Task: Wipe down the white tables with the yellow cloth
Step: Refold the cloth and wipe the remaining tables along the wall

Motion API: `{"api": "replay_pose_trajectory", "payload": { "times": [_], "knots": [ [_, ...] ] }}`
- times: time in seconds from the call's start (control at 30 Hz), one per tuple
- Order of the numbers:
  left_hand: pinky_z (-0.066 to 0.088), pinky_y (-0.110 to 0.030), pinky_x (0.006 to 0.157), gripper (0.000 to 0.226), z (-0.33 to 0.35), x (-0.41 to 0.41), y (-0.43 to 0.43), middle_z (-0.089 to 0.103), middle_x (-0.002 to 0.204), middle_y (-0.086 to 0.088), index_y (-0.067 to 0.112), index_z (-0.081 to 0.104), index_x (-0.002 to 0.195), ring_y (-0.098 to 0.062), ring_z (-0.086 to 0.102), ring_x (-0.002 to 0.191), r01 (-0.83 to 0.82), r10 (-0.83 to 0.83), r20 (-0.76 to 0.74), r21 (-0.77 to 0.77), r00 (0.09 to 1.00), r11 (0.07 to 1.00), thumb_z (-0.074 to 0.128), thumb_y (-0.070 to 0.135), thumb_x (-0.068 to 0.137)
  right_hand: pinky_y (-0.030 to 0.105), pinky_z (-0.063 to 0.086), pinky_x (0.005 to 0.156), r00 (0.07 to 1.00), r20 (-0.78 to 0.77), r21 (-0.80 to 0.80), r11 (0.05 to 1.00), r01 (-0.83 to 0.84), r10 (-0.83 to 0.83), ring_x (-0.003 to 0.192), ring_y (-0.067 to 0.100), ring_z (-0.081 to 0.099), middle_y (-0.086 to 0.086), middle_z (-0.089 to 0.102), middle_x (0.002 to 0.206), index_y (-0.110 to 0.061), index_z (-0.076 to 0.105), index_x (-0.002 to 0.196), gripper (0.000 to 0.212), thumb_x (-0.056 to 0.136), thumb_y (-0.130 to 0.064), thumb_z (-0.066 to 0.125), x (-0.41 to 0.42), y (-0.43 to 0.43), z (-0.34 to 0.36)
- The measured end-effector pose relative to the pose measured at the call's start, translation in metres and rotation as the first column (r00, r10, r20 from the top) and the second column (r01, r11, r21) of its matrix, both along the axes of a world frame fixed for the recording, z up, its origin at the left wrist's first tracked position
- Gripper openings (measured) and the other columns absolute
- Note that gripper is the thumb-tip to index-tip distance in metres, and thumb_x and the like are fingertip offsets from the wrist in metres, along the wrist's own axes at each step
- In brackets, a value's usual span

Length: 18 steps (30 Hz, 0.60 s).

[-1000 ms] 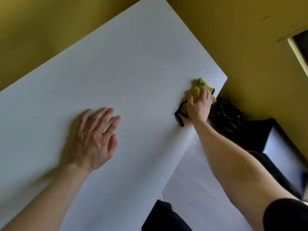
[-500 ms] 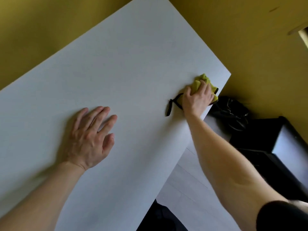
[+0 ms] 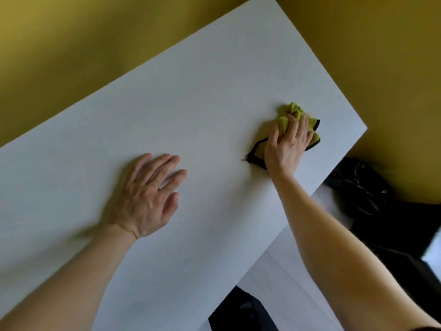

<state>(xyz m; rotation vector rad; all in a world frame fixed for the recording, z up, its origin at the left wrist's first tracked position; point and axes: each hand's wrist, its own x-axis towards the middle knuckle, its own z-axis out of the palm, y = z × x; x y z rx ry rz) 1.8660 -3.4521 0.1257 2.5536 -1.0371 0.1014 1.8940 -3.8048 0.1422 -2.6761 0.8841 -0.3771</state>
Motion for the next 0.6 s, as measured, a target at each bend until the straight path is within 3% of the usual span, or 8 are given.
{"api": "replay_pose_trajectory", "payload": {
  "times": [0.07,0.13,0.2,0.27,0.4,0.47,0.53,0.6],
  "knots": [
    [0.034,-0.065,0.125,0.047,0.003,0.0,0.001,0.051,0.165,-0.015,0.011,0.068,0.145,-0.037,0.051,0.152,-0.001,0.001,0.005,-0.001,1.0,1.0,0.056,0.029,0.102,0.058,0.012,0.135,0.957,-0.012,0.019,0.957,-0.291,0.291,0.166,0.033,0.024,0.018,0.037,0.173,-0.01,0.055,0.154,0.056,0.107,-0.04,0.055,-0.02,0.065,0.003],
    [0.034,-0.064,0.125,0.047,0.004,-0.001,0.003,0.052,0.165,-0.015,0.01,0.068,0.144,-0.036,0.051,0.152,-0.016,0.015,0.006,0.01,1.0,1.0,0.057,0.028,0.102,0.057,0.015,0.135,0.746,-0.065,0.056,0.748,-0.661,0.663,0.164,0.036,0.028,0.02,0.039,0.171,-0.009,0.057,0.154,0.058,0.105,-0.041,0.063,-0.051,0.107,0.007],
    [0.035,-0.062,0.125,0.045,0.004,-0.001,0.003,0.054,0.161,-0.017,0.007,0.069,0.141,-0.038,0.052,0.15,-0.031,0.031,-0.006,0.014,0.999,0.999,0.06,0.026,0.1,0.058,0.022,0.133,0.54,-0.09,0.048,0.545,-0.837,0.837,0.158,0.04,0.039,0.021,0.046,0.166,-0.01,0.064,0.146,0.059,0.098,-0.043,0.073,-0.051,0.099,0.015],
    [0.039,-0.058,0.123,0.041,0.006,-0.005,0.006,0.059,0.154,-0.02,0.004,0.07,0.134,-0.041,0.055,0.146,-0.105,0.105,-0.01,-0.005,0.994,0.994,0.062,0.022,0.098,0.062,0.025,0.13,0.458,-0.15,0.02,0.465,-0.885,0.876,0.155,0.04,0.043,0.02,0.05,0.162,-0.009,0.068,0.135,0.058,0.089,-0.041,0.08,-0.023,0.072,0.02],
    [0.045,-0.055,0.115,0.038,0.017,-0.022,0.024,0.061,0.149,-0.019,0.005,0.071,0.13,-0.042,0.057,0.142,-0.378,0.378,-0.037,-0.012,0.925,0.926,0.067,0.024,0.097,0.063,0.017,0.131,0.821,-0.107,0.047,0.828,-0.559,0.56,0.164,0.036,0.028,0.019,0.042,0.169,-0.007,0.063,0.134,0.061,0.084,-0.043,0.066,0.031,0.055,0.014],
    [0.043,-0.055,0.117,0.05,0.027,-0.027,0.045,0.058,0.152,-0.018,0.006,0.068,0.136,-0.041,0.053,0.145,-0.475,0.474,-0.081,0.011,0.877,0.88,0.07,0.037,0.096,0.063,0.015,0.132,0.883,-0.064,0.088,0.884,-0.459,0.464,0.164,0.037,0.026,0.021,0.041,0.169,-0.007,0.059,0.144,0.069,0.085,-0.044,0.063,0.014,0.114,0.008],
    [0.039,-0.056,0.121,0.061,0.037,-0.022,0.068,0.056,0.155,-0.016,0.008,0.065,0.14,-0.039,0.048,0.151,-0.573,0.568,-0.126,0.001,0.813,0.82,0.069,0.049,0.095,0.065,0.017,0.131,0.609,-0.041,0.143,0.608,-0.781,0.792,0.165,0.04,0.024,0.022,0.039,0.17,-0.008,0.057,0.152,0.07,0.091,-0.041,0.068,-0.025,0.181,0.012],
    [0.03,-0.059,0.128,0.078,0.043,-0.01,0.087,0.046,0.164,-0.016,0.012,0.057,0.15,-0.036,0.035,0.16,-0.656,0.65,-0.214,0.054,0.729,0.753,0.064,0.063,0.091,0.063,0.015,0.134,0.086,-0.053,0.165,0.093,-0.982,0.995,0.167,0.037,0.02,0.02,0.034,0.174,-0.012,0.052,0.16,0.074,0.094,-0.039,0.071,-0.051,0.208,0.016]
  ]
}}
